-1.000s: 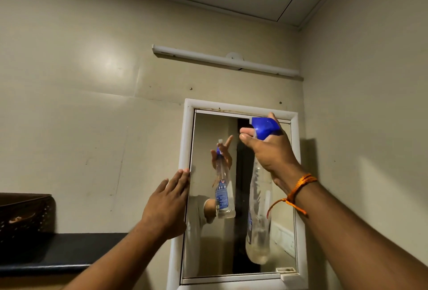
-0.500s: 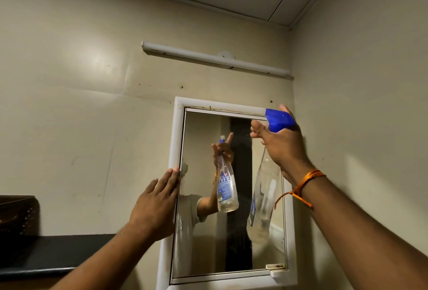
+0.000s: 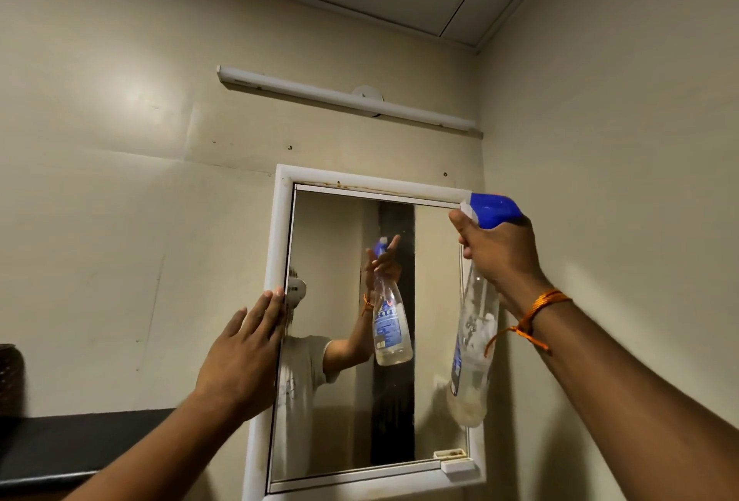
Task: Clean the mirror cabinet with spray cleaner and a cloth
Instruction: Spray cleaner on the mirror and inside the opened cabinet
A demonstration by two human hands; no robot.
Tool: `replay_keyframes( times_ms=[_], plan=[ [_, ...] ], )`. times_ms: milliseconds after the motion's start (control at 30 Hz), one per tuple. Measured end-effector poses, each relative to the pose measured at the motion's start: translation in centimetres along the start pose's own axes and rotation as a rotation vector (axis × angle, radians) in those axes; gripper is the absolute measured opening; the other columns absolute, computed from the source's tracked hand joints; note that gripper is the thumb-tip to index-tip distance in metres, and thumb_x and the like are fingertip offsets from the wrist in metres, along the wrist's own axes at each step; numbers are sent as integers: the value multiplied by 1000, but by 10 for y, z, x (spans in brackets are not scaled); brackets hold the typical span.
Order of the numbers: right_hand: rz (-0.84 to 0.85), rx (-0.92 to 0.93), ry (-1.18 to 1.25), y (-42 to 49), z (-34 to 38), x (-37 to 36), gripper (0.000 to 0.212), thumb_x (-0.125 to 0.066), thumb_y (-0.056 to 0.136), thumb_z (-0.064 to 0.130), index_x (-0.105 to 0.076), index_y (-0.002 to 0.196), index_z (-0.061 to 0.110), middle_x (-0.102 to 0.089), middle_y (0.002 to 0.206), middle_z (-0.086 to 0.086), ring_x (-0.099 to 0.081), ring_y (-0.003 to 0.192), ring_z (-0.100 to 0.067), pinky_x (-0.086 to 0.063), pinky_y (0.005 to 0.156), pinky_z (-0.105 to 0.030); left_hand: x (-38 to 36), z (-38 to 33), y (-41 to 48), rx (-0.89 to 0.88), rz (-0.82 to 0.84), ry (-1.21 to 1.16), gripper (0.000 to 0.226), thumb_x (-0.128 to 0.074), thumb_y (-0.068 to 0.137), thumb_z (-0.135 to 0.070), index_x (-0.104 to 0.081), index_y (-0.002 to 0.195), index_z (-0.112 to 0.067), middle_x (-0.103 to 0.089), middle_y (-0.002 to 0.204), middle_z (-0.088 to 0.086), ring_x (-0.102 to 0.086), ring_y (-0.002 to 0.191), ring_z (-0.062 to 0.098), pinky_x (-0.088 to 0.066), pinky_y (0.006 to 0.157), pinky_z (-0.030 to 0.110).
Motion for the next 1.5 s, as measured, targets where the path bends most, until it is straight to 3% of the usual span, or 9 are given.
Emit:
replay_keyframes(
  times_ms=[133, 300, 467, 833, 933, 1167, 1300, 1400, 1500],
  plan=[
    [-62, -18, -21, 5, -10, 17, 48, -71, 85, 37, -59, 117, 3, -70, 84, -7, -64, 57, -8, -45, 46, -10, -10, 3, 2, 29, -50, 11, 97, -63, 60, -16, -22, 147, -9, -17, 157, 14, -17, 146, 30, -26, 114, 46],
    [-53, -8, -52, 5, -17, 32, 48, -70, 86, 35, -58, 121, 4, -71, 92, -10, -66, 65, -8, -45, 51, -10, -15, -3, 8, 86, -64, 5, 102, -77, 62, -28, -28, 148, -8, -21, 157, 15, -18, 146, 30, -26, 115, 47],
    [-69, -34, -51, 0, -22, 41, 42, -68, 88, 32, -59, 117, 3, -68, 87, -8, -62, 64, -7, -43, 48, -9, -17, -24, 12, 102, -58, -30, 91, -60, 80, -29, -8, 152, -8, 4, 160, 12, 4, 148, 27, -8, 121, 45],
    [-27, -53, -120, -19, -39, 53, 34, -70, 88, 29, -62, 109, 3, -67, 77, -5, -62, 61, -8, -44, 49, -10, -11, -101, 20, -143, -25, -124, 87, -50, 87, -24, 11, 149, -17, 21, 157, 9, 18, 147, 26, 8, 120, 45],
    [5, -40, -125, -24, -45, 56, 39, -72, 86, 28, -59, 116, 7, -72, 91, -8, -70, 78, -13, -50, 64, -17, -7, -120, 17, -182, -34, -148, 86, -51, 91, -29, 20, 140, -21, 26, 151, 5, 21, 145, 24, 15, 116, 41],
    [-51, -124, -142, -45, -70, 68, 35, -69, 88, 33, -63, 107, 4, -67, 78, -8, -63, 63, -11, -45, 51, -12, -14, -165, -5, -270, 42, -207, 72, -39, 99, -28, 21, 139, -22, 30, 147, 2, 29, 135, 18, 19, 111, 38],
    [-4, -125, -138, -58, -77, 69, 37, -70, 87, 33, -61, 114, 8, -73, 85, -7, -69, 76, -14, -51, 64, -18, -24, -183, -19, -293, 86, -259, 73, -38, 97, -27, 10, 152, -20, 23, 155, 2, 23, 143, 18, 10, 120, 41],
    [-38, -176, -130, -68, -86, 70, 32, -70, 87, 33, -61, 104, 7, -66, 78, -7, -63, 63, -13, -48, 56, -19, -28, -190, -25, -280, 110, -298, 76, -41, 94, -26, 4, 154, -20, 16, 160, 2, 19, 146, 17, 3, 122, 42],
    [-74, -238, -131, -80, -95, 74, 33, -71, 86, 34, -60, 103, 8, -64, 76, -6, -61, 63, -14, -46, 55, -20, -29, -197, -31, -270, 126, -327, 77, -42, 92, -26, 3, 155, -19, 15, 161, 2, 23, 143, 14, 9, 121, 39]
  ],
)
Point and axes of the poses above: each hand's wrist, its own y-axis towards the middle knuckle, its own x-axis out of the back of the hand, z = x × y, the point moved 5 cm from there along y, towards the middle knuckle
